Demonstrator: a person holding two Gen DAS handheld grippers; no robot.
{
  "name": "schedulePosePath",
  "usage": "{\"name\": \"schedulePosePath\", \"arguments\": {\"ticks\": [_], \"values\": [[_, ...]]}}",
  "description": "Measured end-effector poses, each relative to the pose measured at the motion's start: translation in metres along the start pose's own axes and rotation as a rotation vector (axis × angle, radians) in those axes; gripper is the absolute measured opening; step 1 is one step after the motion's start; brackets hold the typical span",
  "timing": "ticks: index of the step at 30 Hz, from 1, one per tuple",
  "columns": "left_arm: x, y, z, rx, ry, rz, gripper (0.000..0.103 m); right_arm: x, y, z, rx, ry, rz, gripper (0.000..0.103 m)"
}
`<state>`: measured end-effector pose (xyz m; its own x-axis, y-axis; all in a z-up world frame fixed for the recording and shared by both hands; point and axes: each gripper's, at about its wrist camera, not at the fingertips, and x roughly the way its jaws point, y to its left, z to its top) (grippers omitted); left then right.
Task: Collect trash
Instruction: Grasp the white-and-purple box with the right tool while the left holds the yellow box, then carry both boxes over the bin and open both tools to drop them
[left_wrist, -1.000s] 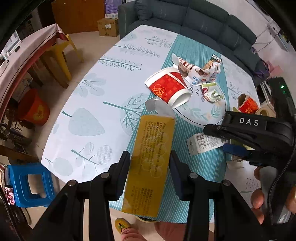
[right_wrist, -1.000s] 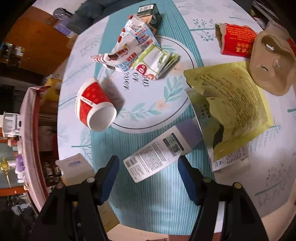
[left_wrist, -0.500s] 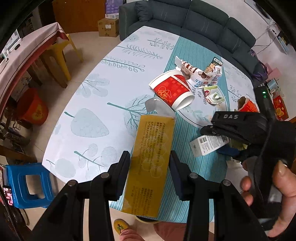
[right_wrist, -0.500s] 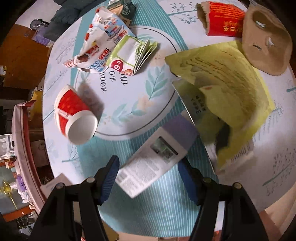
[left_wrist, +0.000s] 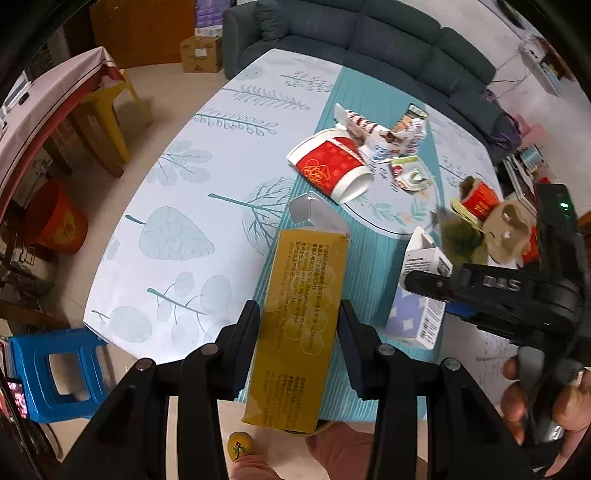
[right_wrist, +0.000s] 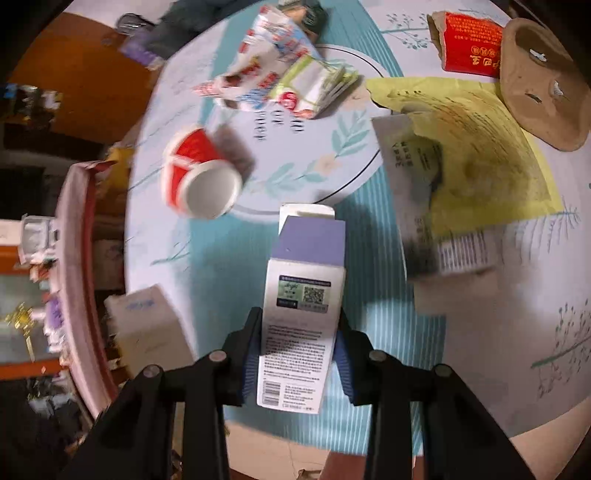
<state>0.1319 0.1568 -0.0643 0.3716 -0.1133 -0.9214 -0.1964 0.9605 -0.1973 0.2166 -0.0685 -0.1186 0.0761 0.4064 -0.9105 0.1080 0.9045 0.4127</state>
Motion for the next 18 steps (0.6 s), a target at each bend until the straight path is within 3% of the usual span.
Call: {"name": "schedulePosePath", "arguments": {"ticks": [7, 13, 18], "values": [[-0.034, 0.002, -0.028, 0.095, -0.008, -0.074, 0.041, -0.06, 0.004, -0.052, -0.073, -0.126, 0.104, 0.036], [-0.064, 0.002, -0.066, 0.206, -0.02, -0.126, 0.041, -0.091, 0.013, -0.11, -0.161, -0.244, 0.088, 0.036], [-0.075, 0.005, -0.108, 0.291, -0.011, -0.164, 0.041, -0.091, -0.007, -0.167, -0.107, -0.277, 0.075, 0.036]]}}
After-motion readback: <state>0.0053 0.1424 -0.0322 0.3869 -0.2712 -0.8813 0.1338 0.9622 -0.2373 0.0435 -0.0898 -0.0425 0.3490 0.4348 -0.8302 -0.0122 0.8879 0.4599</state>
